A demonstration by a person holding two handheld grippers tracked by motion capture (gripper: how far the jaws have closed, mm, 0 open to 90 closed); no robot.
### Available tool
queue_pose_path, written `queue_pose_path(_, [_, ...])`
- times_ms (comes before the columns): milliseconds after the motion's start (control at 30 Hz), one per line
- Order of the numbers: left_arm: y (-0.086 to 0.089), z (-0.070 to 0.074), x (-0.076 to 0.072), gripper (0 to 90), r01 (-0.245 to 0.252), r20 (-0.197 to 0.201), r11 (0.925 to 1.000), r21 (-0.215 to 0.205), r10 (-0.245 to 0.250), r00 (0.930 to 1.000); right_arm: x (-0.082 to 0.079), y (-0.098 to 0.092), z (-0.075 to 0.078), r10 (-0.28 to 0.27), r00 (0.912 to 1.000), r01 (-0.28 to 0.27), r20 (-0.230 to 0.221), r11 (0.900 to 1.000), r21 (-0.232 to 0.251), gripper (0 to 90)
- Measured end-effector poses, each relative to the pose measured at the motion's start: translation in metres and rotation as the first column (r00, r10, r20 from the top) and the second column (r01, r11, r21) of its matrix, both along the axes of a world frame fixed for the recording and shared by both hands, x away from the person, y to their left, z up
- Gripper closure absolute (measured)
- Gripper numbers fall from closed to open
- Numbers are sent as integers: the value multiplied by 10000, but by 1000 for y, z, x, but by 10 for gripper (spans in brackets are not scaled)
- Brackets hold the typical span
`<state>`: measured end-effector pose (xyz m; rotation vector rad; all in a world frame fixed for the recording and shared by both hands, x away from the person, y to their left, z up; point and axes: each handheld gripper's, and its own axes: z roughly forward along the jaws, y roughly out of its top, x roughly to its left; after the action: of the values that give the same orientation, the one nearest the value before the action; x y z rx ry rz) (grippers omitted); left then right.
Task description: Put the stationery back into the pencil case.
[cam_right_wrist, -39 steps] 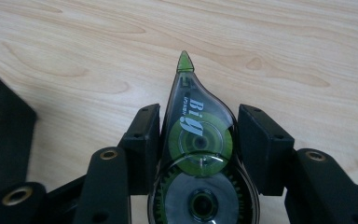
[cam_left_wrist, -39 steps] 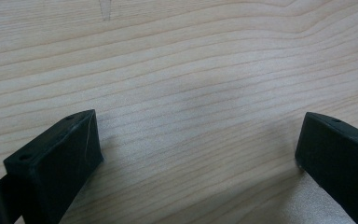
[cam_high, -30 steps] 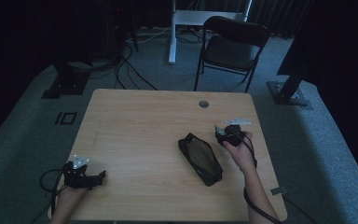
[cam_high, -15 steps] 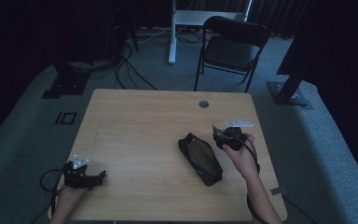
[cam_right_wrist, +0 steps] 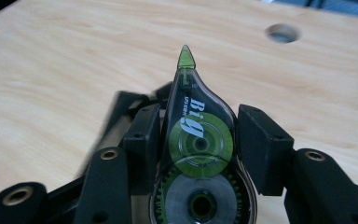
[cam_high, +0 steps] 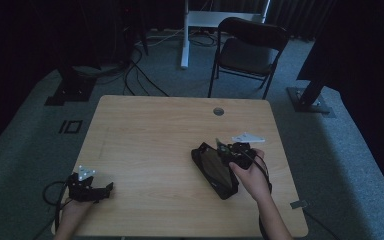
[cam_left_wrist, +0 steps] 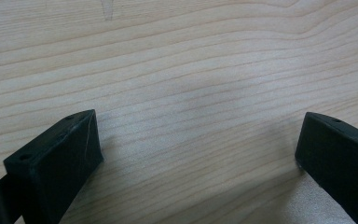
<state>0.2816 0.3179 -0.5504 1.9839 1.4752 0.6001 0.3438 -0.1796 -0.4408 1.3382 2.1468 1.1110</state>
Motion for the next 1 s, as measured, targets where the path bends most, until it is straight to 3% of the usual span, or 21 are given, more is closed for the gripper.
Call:
queue_pose_path(100, [0, 0, 0, 2, -8, 6, 10000, -7, 8, 10000, -2, 10, -1, 152, 9999, -152, -10, 9997, -210, 506])
queue_pose_path(133, [0, 0, 0, 2, -7, 5, 10000, -7, 7, 10000, -2, 12, -2, 191, 9998, -192, -83, 9998, -79, 506])
queue_pose_path(200, [0, 0, 0, 2, -7, 5, 10000, -5, 7, 10000, -2, 16, -4, 337, 9994, -340, -101, 9988, -349, 506])
queue_pose_path(267, [0, 0, 0, 2, -7, 7, 10000, -8, 8, 10000, -1, 20, -6, 390, 9989, -395, -242, 9990, -205, 506])
queue_pose_path(500, [0, 0, 0, 2, 1, -1, 10000, 1, -1, 10000, 2, 33, -17, 538, 9956, -579, -772, 9970, -519, 506])
queue_pose_path(800, [0, 0, 0, 2, 0, 0, 10000, 0, 0, 10000, 7, 40, -28, 648, 9877, -806, -1424, 9908, -1083, 507])
queue_pose_path(1000, [0, 0, 0, 2, 0, 0, 10000, 1, 0, 10000, 15, 38, -35, 472, 9825, -692, -1804, 9906, -1182, 506])
